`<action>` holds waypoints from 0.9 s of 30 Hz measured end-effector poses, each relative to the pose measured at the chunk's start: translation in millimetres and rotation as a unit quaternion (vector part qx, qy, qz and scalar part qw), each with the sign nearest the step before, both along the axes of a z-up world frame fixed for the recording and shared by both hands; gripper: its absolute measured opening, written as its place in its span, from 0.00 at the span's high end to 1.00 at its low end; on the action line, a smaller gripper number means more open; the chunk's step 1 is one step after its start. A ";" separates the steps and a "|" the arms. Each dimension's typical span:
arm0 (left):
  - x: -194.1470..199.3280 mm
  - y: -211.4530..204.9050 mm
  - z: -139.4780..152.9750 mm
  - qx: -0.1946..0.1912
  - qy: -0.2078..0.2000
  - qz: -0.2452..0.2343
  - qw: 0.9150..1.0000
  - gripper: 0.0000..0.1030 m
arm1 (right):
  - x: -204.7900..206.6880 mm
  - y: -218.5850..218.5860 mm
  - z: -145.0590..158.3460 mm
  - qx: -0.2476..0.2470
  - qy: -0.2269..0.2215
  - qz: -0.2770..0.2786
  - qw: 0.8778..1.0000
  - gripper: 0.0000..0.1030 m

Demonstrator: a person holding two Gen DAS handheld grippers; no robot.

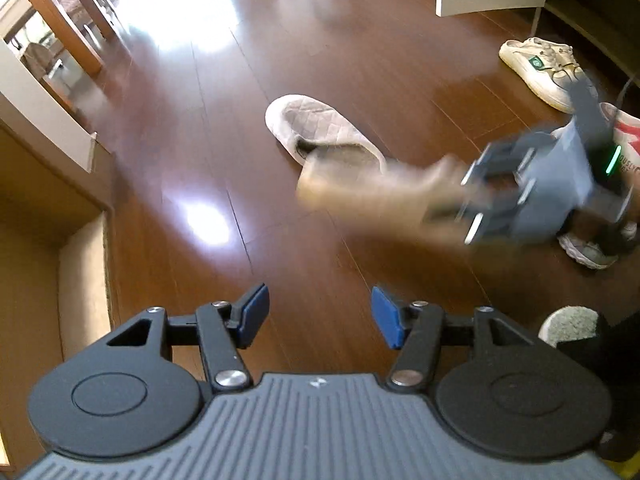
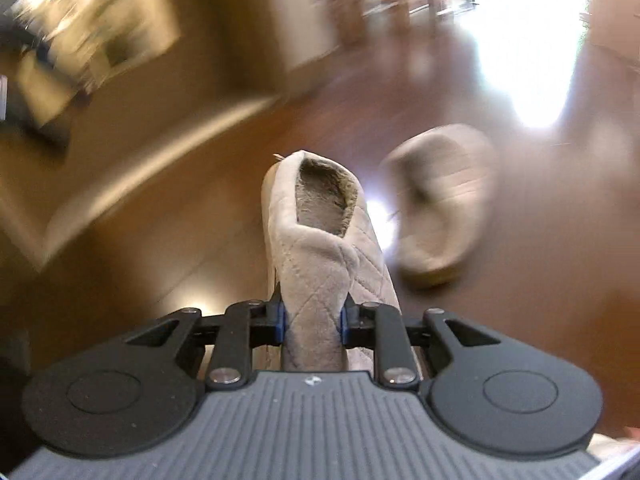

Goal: Organize scattered shoes
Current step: 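Carry the slipper beside the green-tag sneakers and open the right tool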

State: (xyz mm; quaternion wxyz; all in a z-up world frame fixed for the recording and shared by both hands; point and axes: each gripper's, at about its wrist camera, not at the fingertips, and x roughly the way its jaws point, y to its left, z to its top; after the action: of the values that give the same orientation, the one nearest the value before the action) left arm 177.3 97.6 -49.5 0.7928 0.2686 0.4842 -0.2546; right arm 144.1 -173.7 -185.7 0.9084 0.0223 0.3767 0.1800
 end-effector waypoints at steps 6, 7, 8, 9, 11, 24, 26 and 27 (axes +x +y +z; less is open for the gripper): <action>11.8 -22.4 -14.9 0.004 0.017 -0.004 1.000 0.40 | 48.9 -138.5 -15.3 -0.084 0.012 -0.188 0.978 0.79; 13.7 -25.0 -17.1 0.004 0.020 -0.004 1.000 0.40 | 54.3 -155.8 -24.0 -0.095 0.022 -0.206 0.974 0.79; 16.2 -28.4 -19.9 0.004 0.025 -0.004 1.000 0.40 | 59.7 -173.0 -32.7 -0.106 0.033 -0.225 0.968 0.79; 17.7 -30.4 -22.0 0.004 0.027 -0.004 1.000 0.40 | 65.2 -183.7 -40.3 -0.115 0.040 -0.234 0.965 0.79; 21.3 -34.2 -28.0 0.012 0.032 -0.004 0.999 0.40 | 74.7 -210.1 -65.4 -0.158 0.063 -0.251 0.953 0.79; 26.4 -45.5 -32.7 0.034 0.026 0.000 0.999 0.40 | 74.3 -248.4 -98.4 -0.194 0.107 -0.322 0.920 0.21; 23.3 -45.3 -28.7 0.032 0.018 -0.004 0.999 0.40 | 62.8 -252.3 -89.2 -0.170 0.126 -0.323 0.923 0.23; 21.8 -45.0 -27.0 0.030 0.015 -0.006 0.999 0.40 | 55.9 -252.7 -85.2 -0.157 0.129 -0.316 0.927 0.42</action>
State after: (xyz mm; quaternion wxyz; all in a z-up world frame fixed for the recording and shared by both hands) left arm 199.1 52.6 -76.5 0.7753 0.2914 0.5023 -0.2484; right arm 199.9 -426.3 -270.9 0.8537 0.0202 0.4874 -0.1823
